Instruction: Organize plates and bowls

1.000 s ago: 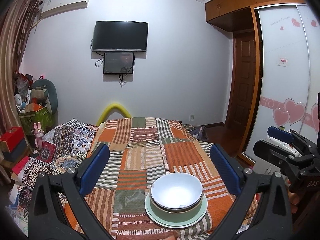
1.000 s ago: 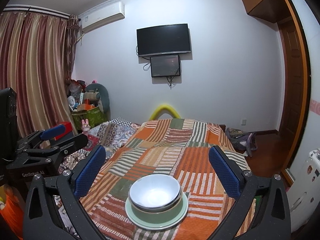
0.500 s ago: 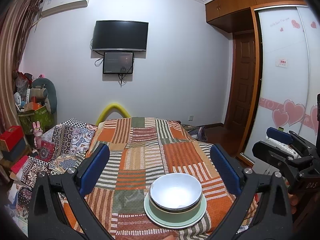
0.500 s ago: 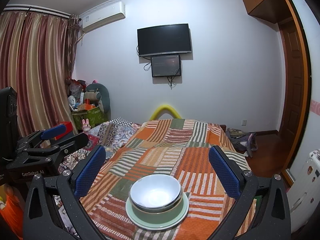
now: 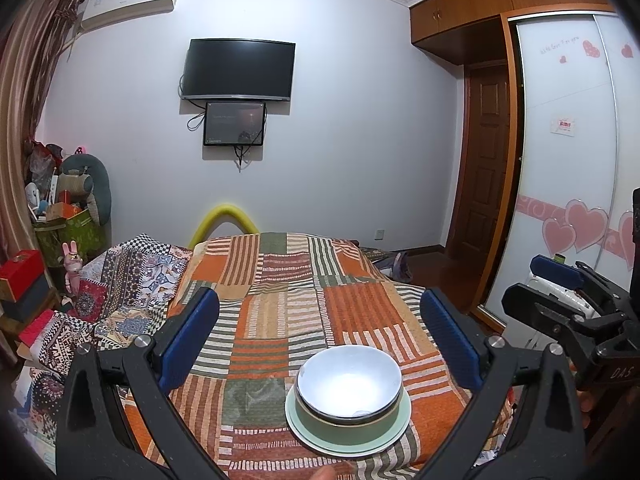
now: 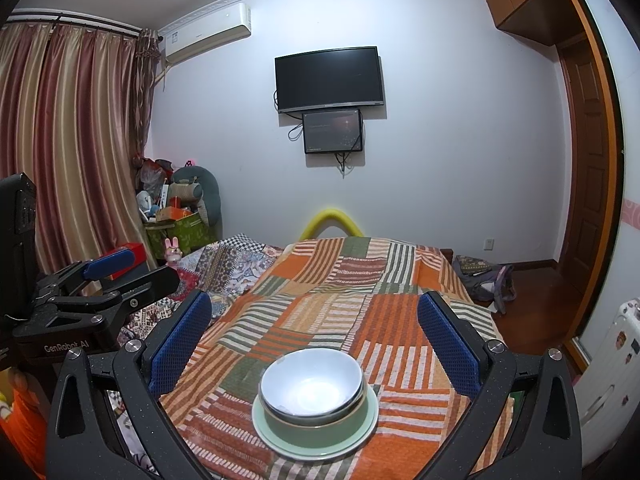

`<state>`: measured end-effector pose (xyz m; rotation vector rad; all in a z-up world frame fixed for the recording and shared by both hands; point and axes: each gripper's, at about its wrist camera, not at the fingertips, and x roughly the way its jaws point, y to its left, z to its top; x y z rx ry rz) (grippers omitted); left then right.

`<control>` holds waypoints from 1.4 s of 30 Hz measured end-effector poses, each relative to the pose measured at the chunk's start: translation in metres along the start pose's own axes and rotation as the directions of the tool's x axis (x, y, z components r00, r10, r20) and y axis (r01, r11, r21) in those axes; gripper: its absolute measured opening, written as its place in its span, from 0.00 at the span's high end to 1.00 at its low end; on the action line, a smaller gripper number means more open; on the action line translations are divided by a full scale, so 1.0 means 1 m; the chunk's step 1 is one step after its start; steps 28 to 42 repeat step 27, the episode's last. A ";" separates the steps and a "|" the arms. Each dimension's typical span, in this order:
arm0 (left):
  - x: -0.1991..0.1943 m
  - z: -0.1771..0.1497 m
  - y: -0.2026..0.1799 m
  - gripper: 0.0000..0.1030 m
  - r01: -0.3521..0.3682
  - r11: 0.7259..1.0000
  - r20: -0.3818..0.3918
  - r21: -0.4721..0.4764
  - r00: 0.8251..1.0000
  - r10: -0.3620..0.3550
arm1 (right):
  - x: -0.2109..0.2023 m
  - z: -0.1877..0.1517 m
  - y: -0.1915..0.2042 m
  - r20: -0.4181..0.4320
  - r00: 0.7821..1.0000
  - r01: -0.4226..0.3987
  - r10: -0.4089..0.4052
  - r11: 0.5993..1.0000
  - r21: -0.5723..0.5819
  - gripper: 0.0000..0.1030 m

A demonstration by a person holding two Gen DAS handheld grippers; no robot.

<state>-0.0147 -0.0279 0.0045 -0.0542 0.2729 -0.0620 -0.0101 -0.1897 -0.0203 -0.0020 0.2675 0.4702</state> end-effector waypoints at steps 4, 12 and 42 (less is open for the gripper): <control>0.001 0.001 0.001 0.01 0.002 1.000 0.002 -0.007 1.000 -0.002 | 0.000 0.001 0.000 -0.001 1.000 -0.002 0.002 1.000 0.002 0.00; 0.002 0.001 0.000 0.01 0.012 1.000 -0.009 0.000 1.000 -0.012 | 0.002 0.000 -0.002 -0.003 1.000 -0.004 0.004 1.000 0.005 0.00; 0.006 0.002 0.000 0.01 0.022 1.000 -0.020 -0.006 1.000 -0.022 | 0.006 0.000 -0.003 -0.017 1.000 -0.006 0.006 1.000 0.004 0.00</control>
